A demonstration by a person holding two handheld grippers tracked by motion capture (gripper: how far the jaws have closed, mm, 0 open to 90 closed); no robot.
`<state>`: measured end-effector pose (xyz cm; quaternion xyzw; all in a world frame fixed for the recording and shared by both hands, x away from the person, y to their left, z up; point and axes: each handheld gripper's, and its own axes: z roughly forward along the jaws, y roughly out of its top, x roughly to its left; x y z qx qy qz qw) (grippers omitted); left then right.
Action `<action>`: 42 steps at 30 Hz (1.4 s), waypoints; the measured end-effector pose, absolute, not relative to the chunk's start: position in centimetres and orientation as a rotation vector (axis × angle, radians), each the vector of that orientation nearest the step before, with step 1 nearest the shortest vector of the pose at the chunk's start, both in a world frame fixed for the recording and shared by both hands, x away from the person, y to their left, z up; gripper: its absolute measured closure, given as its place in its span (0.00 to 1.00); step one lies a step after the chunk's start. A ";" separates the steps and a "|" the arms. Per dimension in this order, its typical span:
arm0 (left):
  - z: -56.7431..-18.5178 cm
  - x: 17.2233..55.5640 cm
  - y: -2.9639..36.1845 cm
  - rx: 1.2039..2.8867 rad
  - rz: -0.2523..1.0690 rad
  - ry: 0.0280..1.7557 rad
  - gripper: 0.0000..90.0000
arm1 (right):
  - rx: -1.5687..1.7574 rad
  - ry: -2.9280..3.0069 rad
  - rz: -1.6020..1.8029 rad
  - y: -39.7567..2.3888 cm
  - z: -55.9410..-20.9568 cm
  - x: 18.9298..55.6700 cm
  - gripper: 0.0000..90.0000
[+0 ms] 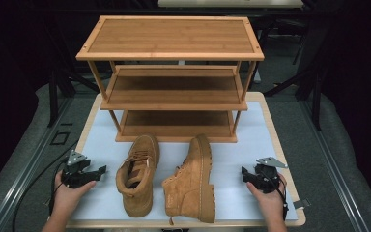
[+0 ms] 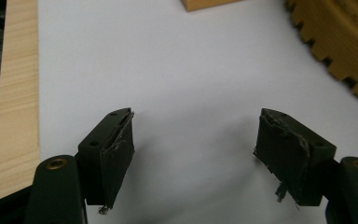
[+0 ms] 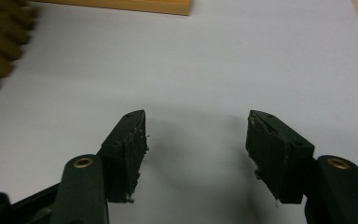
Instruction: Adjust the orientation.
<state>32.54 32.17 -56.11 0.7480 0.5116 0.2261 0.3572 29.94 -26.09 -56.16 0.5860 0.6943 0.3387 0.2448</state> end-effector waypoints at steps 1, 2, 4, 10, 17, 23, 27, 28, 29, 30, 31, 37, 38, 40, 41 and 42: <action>-55.8 32.1 31.9 1.912 0.586 1.317 0.30 | 1.583 1.898 0.940 -25.7 -56.0 29.6 0.43; -55.5 31.7 31.7 1.903 0.587 1.316 0.30 | 1.566 1.877 0.940 -25.3 -55.8 29.3 0.42; -55.1 30.9 31.3 1.893 0.563 1.310 0.30 | 1.533 1.869 0.974 -24.7 -55.4 28.6 0.43; -54.1 29.5 29.7 1.877 0.476 1.307 0.38 | 1.474 1.882 1.028 -23.4 -55.2 27.7 0.44; -51.8 29.0 29.0 1.839 0.437 1.305 0.46 | 1.474 1.914 1.019 -23.0 -55.2 27.6 0.47; -48.3 27.8 28.4 1.792 0.459 1.256 0.49 | 1.513 1.892 1.030 -23.2 -55.1 27.6 0.47; -45.8 26.8 27.7 1.784 0.418 1.212 0.49 | 1.514 1.885 1.051 -23.3 -55.0 27.6 0.52; -45.3 26.5 27.5 1.780 0.396 1.203 0.49 | 1.510 1.887 1.056 -23.3 -55.0 27.5 0.52; -44.9 26.3 27.2 1.776 0.389 1.194 0.49 | 1.513 1.885 1.058 -23.3 -55.0 27.6 0.52; -44.4 26.1 26.9 1.781 0.387 1.182 0.50 | 1.518 1.883 1.058 -23.2 -55.0 27.6 0.52; -44.2 25.9 26.5 1.780 0.385 1.174 0.50 | 1.526 1.882 1.050 -23.3 -54.9 27.5 0.51; -43.9 26.0 24.5 1.794 0.321 1.159 0.52 | 1.537 1.873 1.049 -23.4 -54.9 27.5 0.52; -44.2 26.3 24.2 1.808 0.315 1.173 0.55 | 1.537 1.876 1.054 -23.4 -54.9 27.5 0.52; -44.9 26.8 23.6 1.832 0.305 1.191 0.57 | 1.532 1.874 1.063 -23.4 -55.1 27.5 0.52; -45.1 26.8 23.3 1.840 0.297 1.197 0.58 | 1.530 1.877 1.059 -23.4 -55.1 27.5 0.52; -45.4 26.8 23.0 1.853 0.278 1.201 0.58 | 1.536 1.884 1.043 -23.4 -55.0 27.5 0.52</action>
